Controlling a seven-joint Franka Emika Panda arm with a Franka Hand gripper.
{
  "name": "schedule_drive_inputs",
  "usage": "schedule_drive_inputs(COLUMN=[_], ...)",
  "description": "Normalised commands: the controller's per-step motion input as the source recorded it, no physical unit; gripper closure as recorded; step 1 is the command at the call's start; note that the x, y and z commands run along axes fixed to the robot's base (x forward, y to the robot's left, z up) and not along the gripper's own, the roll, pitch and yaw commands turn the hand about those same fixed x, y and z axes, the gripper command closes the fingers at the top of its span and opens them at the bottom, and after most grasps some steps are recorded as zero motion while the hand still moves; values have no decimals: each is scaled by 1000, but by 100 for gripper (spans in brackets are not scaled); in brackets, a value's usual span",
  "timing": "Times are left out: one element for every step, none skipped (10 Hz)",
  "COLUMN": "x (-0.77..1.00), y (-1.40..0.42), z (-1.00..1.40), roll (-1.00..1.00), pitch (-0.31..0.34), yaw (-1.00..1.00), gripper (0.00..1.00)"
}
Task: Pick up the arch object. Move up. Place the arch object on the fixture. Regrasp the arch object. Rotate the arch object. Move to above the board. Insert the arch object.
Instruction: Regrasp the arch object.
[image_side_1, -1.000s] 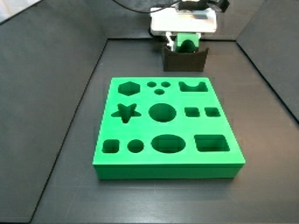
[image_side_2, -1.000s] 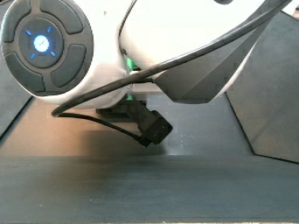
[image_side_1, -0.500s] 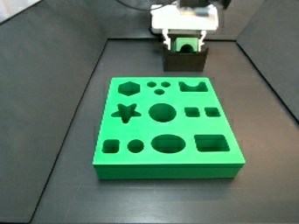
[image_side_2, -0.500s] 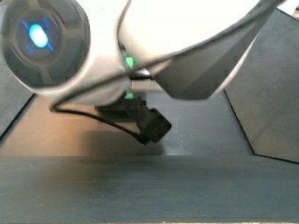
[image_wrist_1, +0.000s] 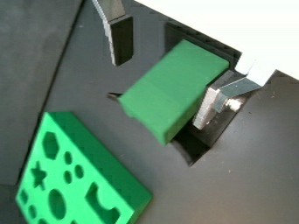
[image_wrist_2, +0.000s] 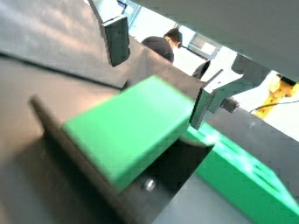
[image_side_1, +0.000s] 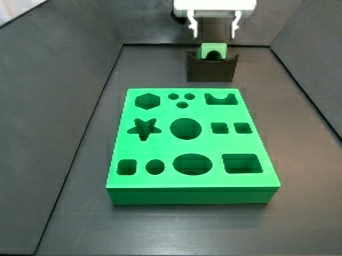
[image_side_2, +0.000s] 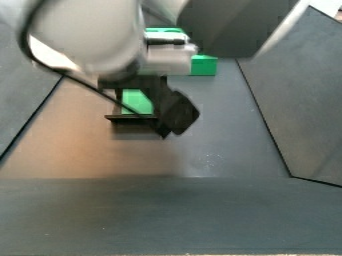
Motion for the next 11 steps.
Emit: schedule_drive_inputs(x=[-30,-28,-92,-88,-112,-129,-90,-55,-37,1,-3], y=[5,9,-1000,-1000,-1000,-999,-777,-595,-461,-123,26], z=[447,256,964,947,937,893,609,379,215,4,-11], roll=[16,14,1000,1000,1000,1000,1000,1000,1000,1000,1000], pitch=[23,37,71,69,60,53,49,49,49,48,49], yaw=[39,35,26,25,24,23,22,21,21,21,21], gripper=[0,0,0,0,0,0,0,0,0,0,0])
